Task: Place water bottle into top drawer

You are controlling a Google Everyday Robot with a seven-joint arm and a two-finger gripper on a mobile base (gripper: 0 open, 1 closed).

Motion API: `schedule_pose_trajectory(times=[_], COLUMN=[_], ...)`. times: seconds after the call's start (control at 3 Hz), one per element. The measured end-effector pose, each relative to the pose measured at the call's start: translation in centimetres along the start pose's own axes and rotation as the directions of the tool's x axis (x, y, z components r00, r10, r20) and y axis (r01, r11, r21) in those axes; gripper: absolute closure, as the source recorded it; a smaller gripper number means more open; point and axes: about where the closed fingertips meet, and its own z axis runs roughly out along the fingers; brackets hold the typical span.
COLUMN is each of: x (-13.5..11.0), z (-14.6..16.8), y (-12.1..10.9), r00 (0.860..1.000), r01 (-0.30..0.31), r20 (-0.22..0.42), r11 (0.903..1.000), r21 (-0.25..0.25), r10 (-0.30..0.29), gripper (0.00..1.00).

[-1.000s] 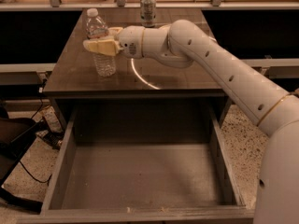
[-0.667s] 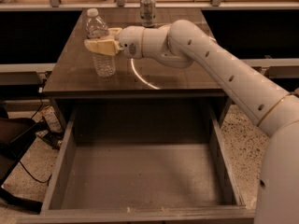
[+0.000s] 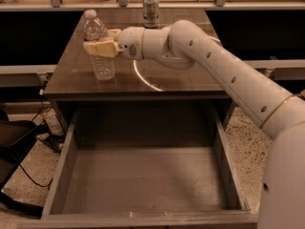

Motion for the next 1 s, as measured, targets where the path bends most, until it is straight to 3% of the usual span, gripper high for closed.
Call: schedule_pose_trajectory(times=[0.33, 0.67, 1.0], x=[0.0, -1.6, -4.0], z=[0.1, -0.7, -2.2], y=[0.0, 1.2, 3.7], r00=[1.0, 0.999, 0.998], r01=[0.0, 0.013, 0.045], r20=[0.001, 0.031, 0.036], r11=[1.0, 0.9998, 0.999], r21=[-0.002, -0.017, -0.004], r10=[0.0, -0.013, -0.044], gripper=[1.0, 1.0, 1.0])
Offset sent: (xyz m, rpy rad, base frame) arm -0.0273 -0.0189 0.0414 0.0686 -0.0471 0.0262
